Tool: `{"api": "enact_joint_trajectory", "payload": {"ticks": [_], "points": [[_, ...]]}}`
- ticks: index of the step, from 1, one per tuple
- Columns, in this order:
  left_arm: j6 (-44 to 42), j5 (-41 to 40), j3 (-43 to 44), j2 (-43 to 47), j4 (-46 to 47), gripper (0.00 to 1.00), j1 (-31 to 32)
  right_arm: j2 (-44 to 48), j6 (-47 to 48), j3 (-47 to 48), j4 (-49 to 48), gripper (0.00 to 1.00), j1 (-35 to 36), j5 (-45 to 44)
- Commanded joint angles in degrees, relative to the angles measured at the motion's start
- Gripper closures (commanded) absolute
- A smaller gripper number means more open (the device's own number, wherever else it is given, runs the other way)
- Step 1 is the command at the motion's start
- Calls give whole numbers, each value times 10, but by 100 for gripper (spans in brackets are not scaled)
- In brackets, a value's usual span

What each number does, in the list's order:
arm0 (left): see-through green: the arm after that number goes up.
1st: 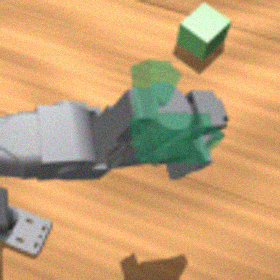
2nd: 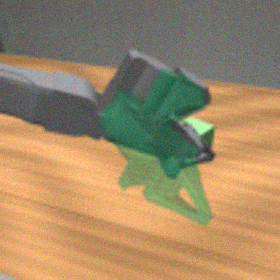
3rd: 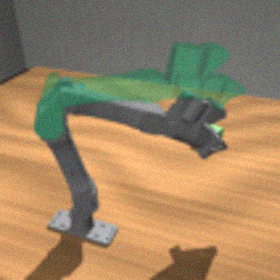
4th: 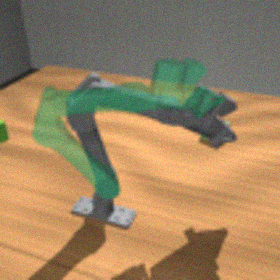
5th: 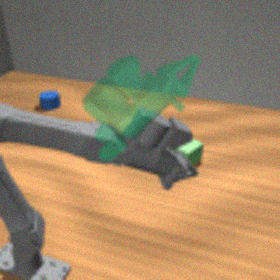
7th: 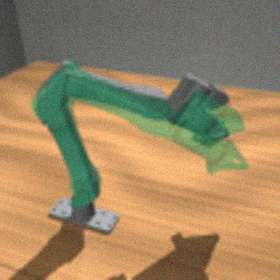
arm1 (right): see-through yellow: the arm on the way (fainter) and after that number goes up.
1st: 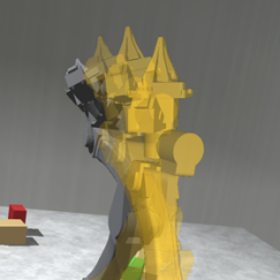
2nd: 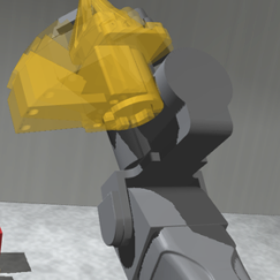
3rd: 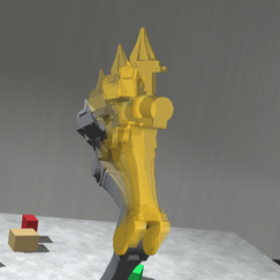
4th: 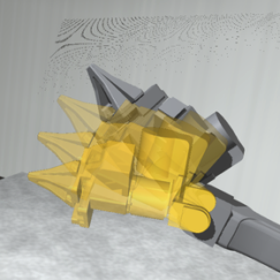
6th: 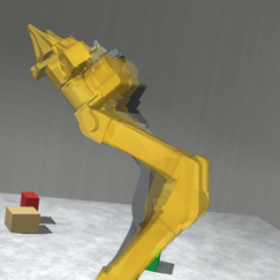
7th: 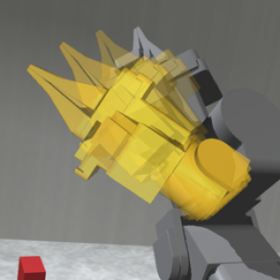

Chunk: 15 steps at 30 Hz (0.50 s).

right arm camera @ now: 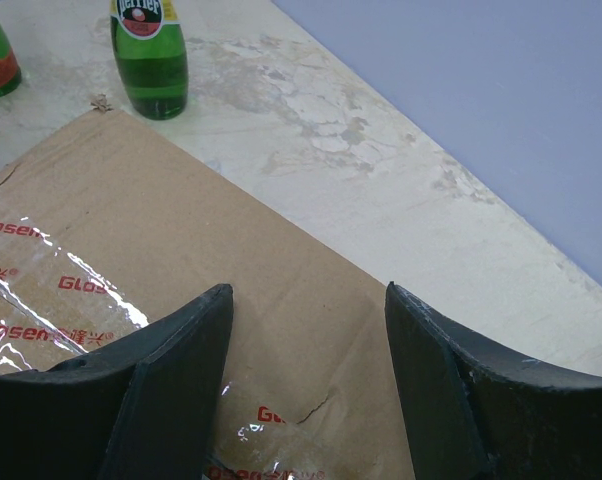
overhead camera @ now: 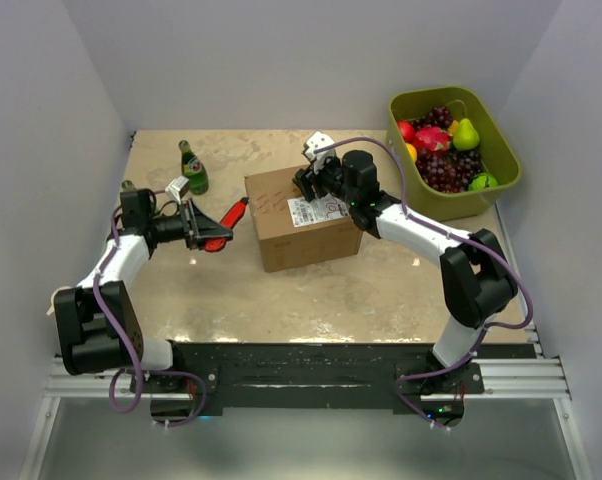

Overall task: Unpack the express box
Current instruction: Cut the express box at the center of the board.

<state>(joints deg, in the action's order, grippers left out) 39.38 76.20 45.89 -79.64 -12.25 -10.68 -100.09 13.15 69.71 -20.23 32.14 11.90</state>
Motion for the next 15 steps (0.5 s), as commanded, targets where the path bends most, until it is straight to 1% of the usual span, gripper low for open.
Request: {"api": "enact_joint_trajectory", "payload": {"ticks": [1, 15], "points": [[13, 58, -8, 22, 20, 100, 11, -17, 15, -34, 122, 32, 11, 8], [48, 69, -36, 34, 57, 100, 23, -16, 15, -34, 122, 32, 12, 9]]}}
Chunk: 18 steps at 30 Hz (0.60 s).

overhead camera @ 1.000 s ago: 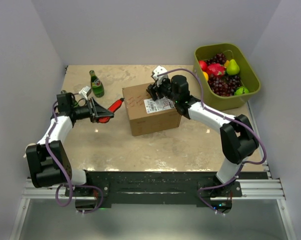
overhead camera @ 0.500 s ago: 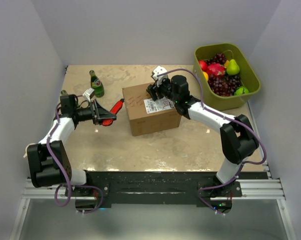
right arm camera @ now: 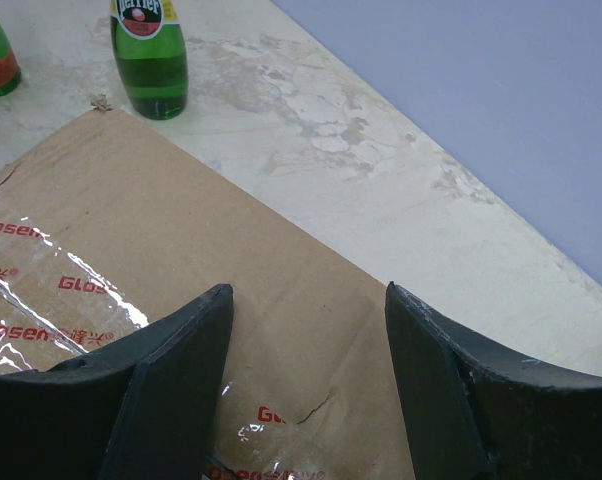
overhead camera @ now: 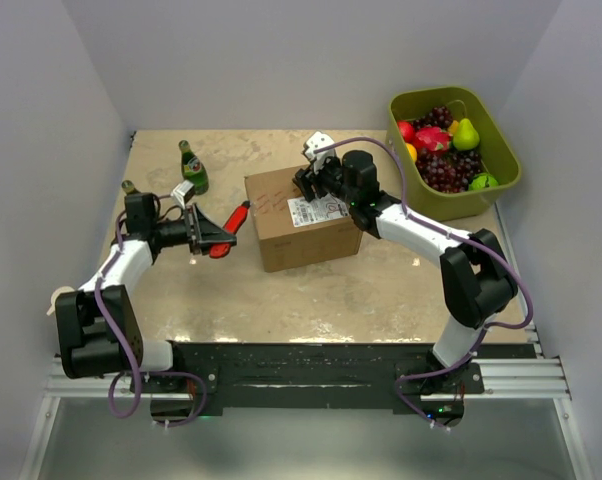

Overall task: Unpack the express box
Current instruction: Cut the express box at the center of the board.

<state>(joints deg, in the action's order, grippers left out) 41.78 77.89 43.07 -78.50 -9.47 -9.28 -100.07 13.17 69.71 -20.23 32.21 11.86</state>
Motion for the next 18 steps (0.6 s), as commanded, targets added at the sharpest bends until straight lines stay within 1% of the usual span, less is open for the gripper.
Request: {"api": "enact_joint_trajectory", "payload": {"ticks": [1, 18], "points": [[25, 52, -10, 25, 31, 100, 9, -16, 15, -34, 122, 32, 11, 10], [54, 53, -28, 27, 63, 100, 33, -8, 16, -44, 121, 32, 13, 10]]}}
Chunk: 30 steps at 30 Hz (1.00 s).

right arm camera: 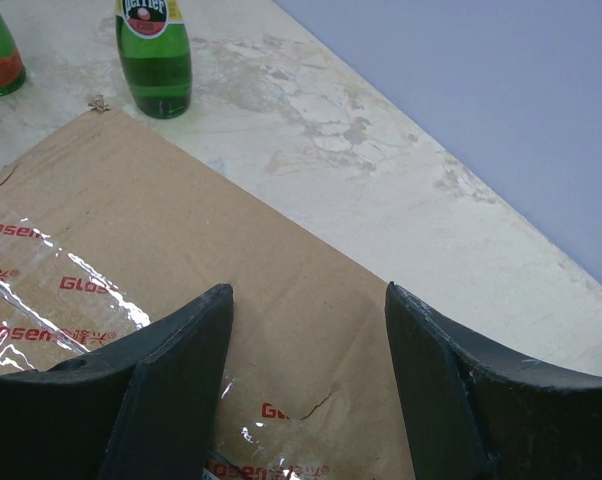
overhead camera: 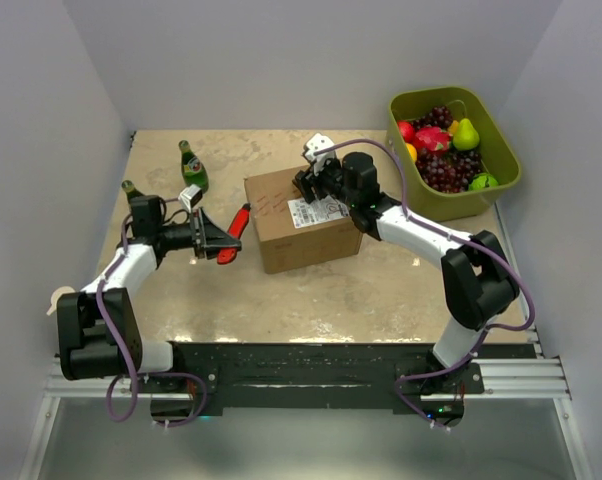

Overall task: Unpack the express box
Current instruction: Cut the express box at the center of the board.

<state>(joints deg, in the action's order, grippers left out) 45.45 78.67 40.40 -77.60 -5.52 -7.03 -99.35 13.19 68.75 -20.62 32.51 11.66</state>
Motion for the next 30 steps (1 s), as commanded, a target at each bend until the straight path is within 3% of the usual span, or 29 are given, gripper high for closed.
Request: {"api": "enact_joint_trajectory", "payload": {"ticks": [1, 30], "points": [[17, 46, -1, 15, 24, 100, 12, -15, 16, -34, 124, 32, 10, 12], [50, 51, -29, 35, 46, 100, 48, -23, 17, -34, 119, 32, 10, 12]]}}
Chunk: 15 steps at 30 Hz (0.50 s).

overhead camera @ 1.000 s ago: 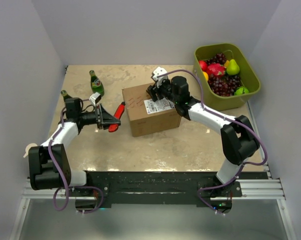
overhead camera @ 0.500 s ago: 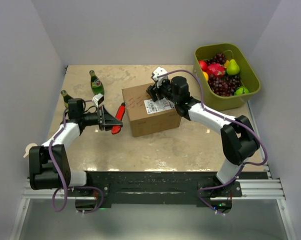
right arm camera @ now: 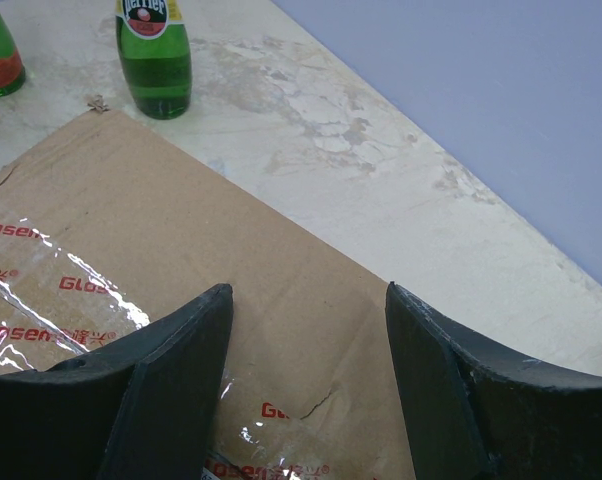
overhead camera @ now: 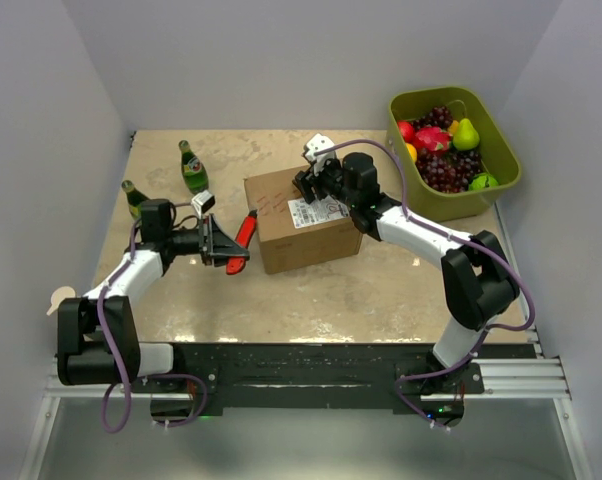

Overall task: Unpack the express box
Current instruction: Cut the express box at the center of the board.

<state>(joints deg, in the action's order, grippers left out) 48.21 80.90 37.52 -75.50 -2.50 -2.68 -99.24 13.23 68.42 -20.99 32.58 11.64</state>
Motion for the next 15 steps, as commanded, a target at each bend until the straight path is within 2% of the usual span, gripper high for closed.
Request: {"api": "enact_joint_trajectory", "payload": {"ticks": [1, 8, 11, 14, 15], "points": [[22, 28, 0, 14, 16, 100, 5, -24, 16, -31, 123, 32, 9, 12], [21, 28, 7, 20, 45, 100, -2, -21, 16, -36, 121, 32, 9, 8], [-2, 22, 32, 19, 26, 100, -15, -19, 16, -36, 121, 32, 10, 8], [-84, 8, 73, 22, -66, 100, -22, -10, 9, -23, 123, 29, 9, 7], [-161, -12, 88, 27, -145, 100, -22, 4, 2, -12, 130, 26, 10, 8]]}}
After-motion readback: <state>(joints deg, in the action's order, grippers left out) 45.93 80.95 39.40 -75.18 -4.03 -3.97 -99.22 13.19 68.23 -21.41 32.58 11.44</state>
